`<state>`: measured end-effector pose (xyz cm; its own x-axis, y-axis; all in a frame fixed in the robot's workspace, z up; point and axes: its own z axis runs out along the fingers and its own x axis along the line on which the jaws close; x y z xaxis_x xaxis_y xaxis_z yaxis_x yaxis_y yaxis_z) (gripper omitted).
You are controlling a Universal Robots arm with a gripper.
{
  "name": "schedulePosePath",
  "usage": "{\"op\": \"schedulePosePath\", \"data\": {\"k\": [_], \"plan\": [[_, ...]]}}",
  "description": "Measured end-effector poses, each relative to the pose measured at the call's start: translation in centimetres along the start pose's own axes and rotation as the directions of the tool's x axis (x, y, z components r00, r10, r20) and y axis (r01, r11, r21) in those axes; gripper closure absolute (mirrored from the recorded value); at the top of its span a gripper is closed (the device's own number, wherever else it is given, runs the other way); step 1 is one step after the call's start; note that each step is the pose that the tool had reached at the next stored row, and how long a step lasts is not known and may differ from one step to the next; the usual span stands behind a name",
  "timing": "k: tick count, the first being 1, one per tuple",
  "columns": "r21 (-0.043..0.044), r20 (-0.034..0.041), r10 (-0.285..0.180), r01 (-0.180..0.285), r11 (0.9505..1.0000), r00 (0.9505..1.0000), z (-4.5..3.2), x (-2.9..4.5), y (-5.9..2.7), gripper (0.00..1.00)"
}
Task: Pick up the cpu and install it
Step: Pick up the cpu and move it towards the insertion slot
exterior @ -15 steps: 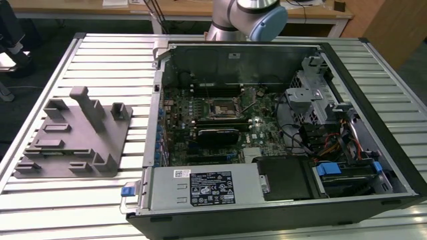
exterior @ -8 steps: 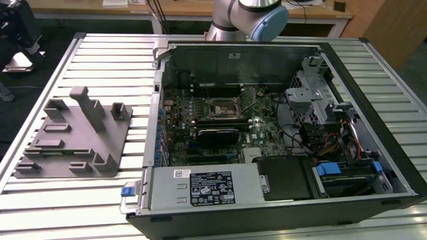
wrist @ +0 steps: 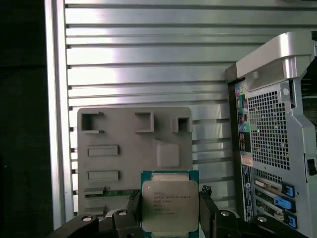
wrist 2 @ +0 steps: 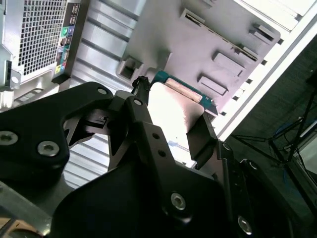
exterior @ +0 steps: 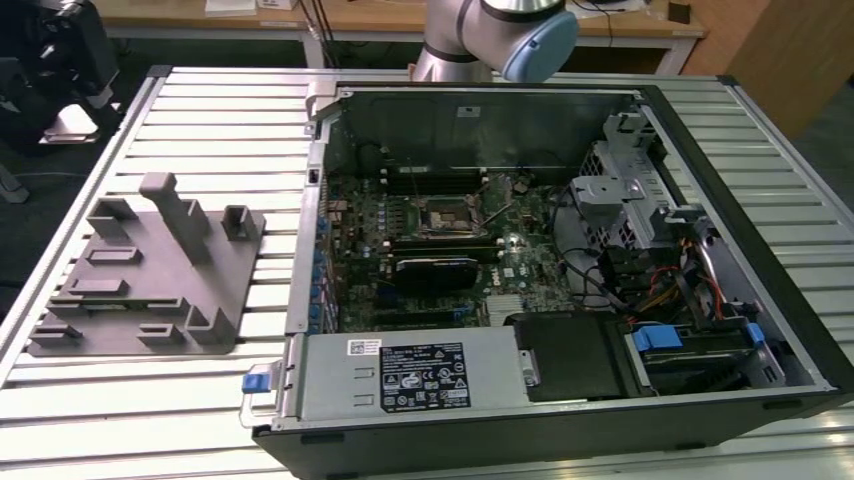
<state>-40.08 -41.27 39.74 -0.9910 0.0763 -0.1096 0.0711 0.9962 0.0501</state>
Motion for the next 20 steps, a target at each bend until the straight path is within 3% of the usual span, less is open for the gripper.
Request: {"op": "schedulePosePath", "data": {"k": [3,4,5,20], "plan": [[0.0000,0.0000,0.000,0.000,1.0000,1.0000,0.10,-0.86,0.06,0.45],[0.0000,-0.0002,0.000,0.000,1.0000,1.0000,0.25,-2.15,0.16,0.45],[0.0001,-0.0005,0.000,0.000,1.0000,1.0000,0.34,-2.98,0.22,0.45],[-0.0025,-0.0025,0.000,0.000,1.0000,1.0000,0.95,-8.35,0.61,0.45]]}}
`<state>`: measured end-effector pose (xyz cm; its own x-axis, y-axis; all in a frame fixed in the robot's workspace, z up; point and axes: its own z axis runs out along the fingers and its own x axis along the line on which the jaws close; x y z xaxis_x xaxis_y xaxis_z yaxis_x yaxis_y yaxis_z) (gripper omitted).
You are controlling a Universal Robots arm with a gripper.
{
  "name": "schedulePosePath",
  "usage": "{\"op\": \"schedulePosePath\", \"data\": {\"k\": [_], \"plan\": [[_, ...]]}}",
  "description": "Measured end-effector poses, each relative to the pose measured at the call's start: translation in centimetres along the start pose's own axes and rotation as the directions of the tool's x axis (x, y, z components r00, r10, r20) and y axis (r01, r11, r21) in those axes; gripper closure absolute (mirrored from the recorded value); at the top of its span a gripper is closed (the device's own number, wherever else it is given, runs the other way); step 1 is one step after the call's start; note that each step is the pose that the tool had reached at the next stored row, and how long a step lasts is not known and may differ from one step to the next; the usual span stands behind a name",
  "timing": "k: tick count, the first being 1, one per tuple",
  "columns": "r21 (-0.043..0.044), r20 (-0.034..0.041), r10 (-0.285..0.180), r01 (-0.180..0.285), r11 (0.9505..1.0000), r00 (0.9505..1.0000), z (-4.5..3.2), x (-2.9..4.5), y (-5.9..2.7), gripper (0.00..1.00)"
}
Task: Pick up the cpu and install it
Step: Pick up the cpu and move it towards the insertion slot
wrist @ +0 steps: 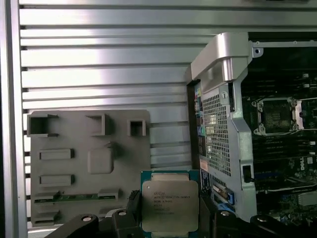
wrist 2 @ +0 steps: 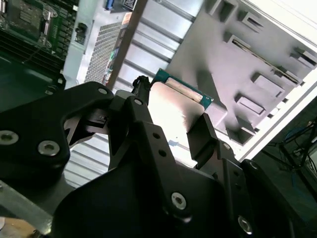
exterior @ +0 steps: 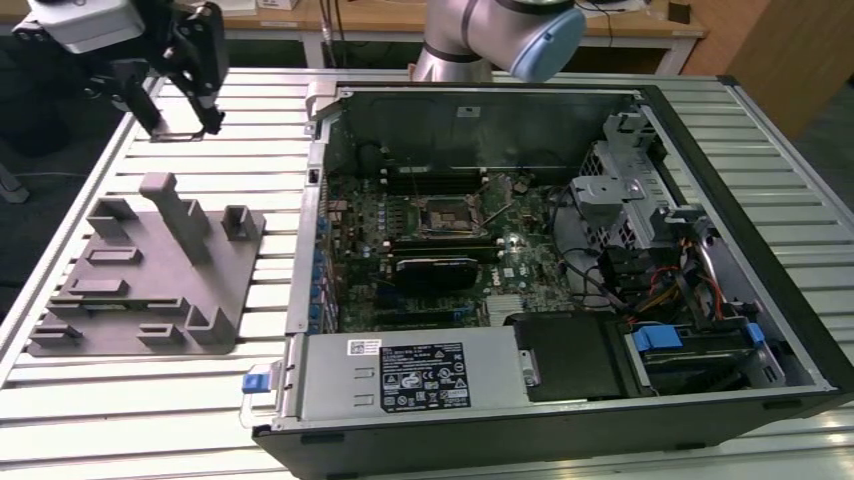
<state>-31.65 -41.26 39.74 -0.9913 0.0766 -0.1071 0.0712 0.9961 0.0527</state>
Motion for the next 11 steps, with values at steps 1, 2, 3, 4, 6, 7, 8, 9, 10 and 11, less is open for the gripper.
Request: {"op": "schedulePosePath", "data": {"k": [1,2,3,4,6,7,8,9,10,11], "plan": [[-0.0002,-0.0002,0.000,0.000,1.0000,1.0000,0.04,-0.41,0.03,0.45],[-0.0005,-0.0003,0.000,0.000,1.0000,1.0000,0.10,-0.82,0.06,0.45],[-0.0007,-0.0004,0.000,0.000,1.0000,1.0000,0.15,-1.25,0.09,0.45],[-0.0008,-0.0006,0.000,0.000,1.0000,1.0000,0.20,-1.69,0.12,0.45],[-0.0009,-0.0012,0.000,0.000,1.0000,1.0000,0.29,-2.60,0.19,0.45],[-0.0011,-0.0013,0.000,0.000,1.0000,1.0000,0.34,-3.03,0.22,0.45],[-0.0011,-0.0015,0.000,0.000,1.0000,1.0000,0.39,-3.46,0.25,0.45],[-0.0011,-0.0016,0.000,0.000,1.0000,1.0000,0.44,-3.88,0.28,0.45],[-0.0010,-0.0019,0.000,0.000,1.0000,1.0000,0.48,-4.30,0.31,0.45],[-0.0010,-0.0021,0.000,0.000,1.0000,1.0000,0.52,-4.70,0.34,0.45]]}}
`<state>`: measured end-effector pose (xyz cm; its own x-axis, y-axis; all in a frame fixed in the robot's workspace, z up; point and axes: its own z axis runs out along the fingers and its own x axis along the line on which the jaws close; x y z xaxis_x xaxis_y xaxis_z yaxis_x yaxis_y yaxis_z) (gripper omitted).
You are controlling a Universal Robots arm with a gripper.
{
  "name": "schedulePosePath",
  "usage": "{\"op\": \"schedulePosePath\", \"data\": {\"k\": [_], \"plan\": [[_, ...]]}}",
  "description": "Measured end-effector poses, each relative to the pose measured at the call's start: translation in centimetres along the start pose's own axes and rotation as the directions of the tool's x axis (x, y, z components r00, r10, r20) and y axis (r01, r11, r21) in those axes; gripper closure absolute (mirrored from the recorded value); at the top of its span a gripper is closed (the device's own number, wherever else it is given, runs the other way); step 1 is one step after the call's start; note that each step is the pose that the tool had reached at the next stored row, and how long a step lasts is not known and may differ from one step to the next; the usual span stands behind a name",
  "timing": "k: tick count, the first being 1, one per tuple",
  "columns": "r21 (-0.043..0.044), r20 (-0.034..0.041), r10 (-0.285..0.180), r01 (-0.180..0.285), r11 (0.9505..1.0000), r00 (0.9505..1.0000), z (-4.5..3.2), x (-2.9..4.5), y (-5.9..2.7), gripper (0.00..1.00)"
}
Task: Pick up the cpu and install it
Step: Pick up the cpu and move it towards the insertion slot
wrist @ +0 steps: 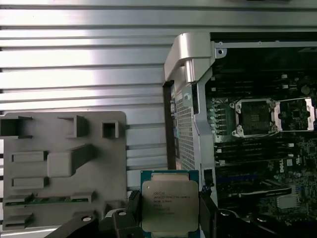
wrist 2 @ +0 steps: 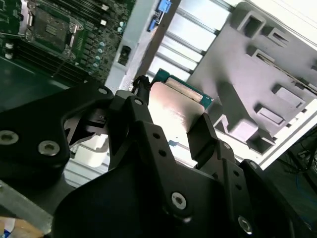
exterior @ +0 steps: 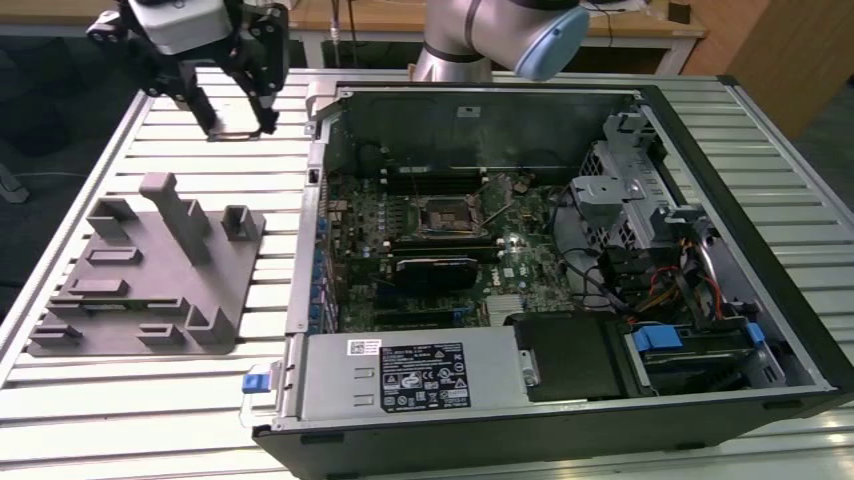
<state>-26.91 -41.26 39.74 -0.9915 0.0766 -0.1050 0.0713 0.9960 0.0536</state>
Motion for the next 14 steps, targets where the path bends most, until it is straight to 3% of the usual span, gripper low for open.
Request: {"op": "schedulePosePath", "data": {"k": [14], "plan": [[-0.0002,-0.0028,0.000,0.000,1.0000,1.0000,0.66,-5.98,0.44,0.45]]}}
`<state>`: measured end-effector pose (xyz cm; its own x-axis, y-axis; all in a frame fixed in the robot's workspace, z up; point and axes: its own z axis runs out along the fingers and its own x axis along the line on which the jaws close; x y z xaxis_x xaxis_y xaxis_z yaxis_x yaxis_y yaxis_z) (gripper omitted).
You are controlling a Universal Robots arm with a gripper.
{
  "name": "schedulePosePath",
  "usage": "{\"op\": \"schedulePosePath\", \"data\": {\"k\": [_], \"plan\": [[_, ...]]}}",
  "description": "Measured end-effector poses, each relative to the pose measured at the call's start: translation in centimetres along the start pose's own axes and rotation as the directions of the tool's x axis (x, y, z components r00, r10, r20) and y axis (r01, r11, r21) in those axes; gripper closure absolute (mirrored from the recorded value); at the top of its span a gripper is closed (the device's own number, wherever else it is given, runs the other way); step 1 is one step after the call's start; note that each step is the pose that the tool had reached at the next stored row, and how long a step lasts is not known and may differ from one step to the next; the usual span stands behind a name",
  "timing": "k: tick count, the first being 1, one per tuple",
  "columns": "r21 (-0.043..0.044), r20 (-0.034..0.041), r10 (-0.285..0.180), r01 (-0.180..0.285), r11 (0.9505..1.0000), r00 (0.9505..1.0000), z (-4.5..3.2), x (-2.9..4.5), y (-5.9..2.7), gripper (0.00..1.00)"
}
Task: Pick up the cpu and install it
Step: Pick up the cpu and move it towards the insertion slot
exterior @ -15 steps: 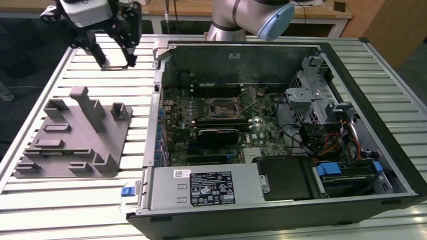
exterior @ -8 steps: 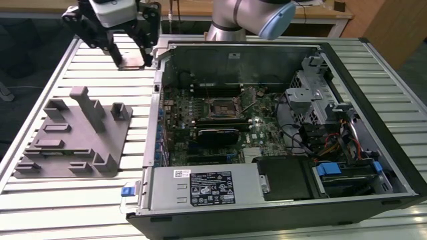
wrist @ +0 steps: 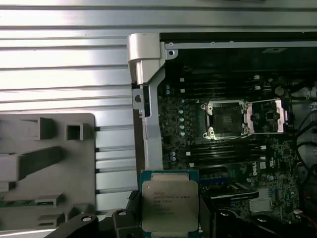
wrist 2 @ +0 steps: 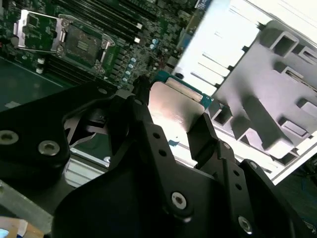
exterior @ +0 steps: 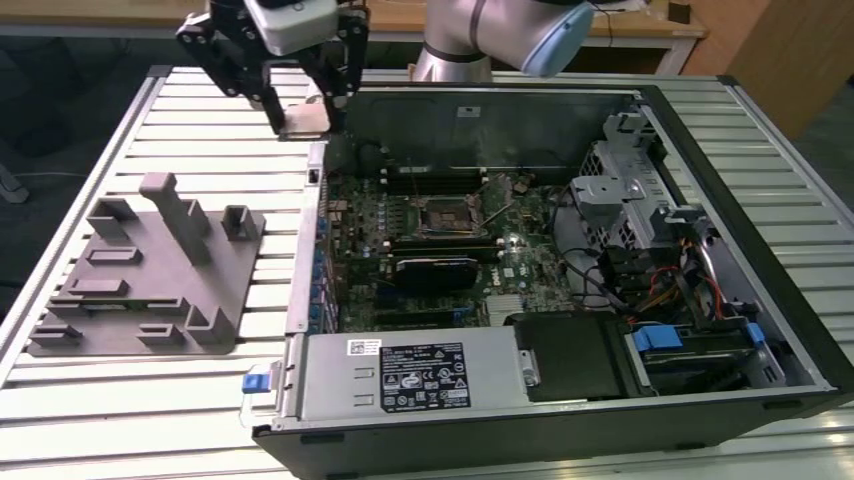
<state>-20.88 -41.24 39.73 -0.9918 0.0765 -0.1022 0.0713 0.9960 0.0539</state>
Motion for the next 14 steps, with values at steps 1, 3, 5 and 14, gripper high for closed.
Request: {"op": "schedulePosePath", "data": {"k": [1,3,5,14], "plan": [[0.0000,-0.0003,0.000,0.000,1.0000,1.0000,0.05,-0.44,0.03,0.45],[0.0002,-0.0009,0.000,0.000,1.0000,1.0000,0.13,-1.34,0.10,0.45],[0.0000,-0.0014,0.000,0.000,1.0000,1.0000,0.24,-2.27,0.17,0.45],[0.0002,-0.0044,0.001,-0.001,1.0000,1.0000,0.68,-6.25,0.50,0.45]]}}
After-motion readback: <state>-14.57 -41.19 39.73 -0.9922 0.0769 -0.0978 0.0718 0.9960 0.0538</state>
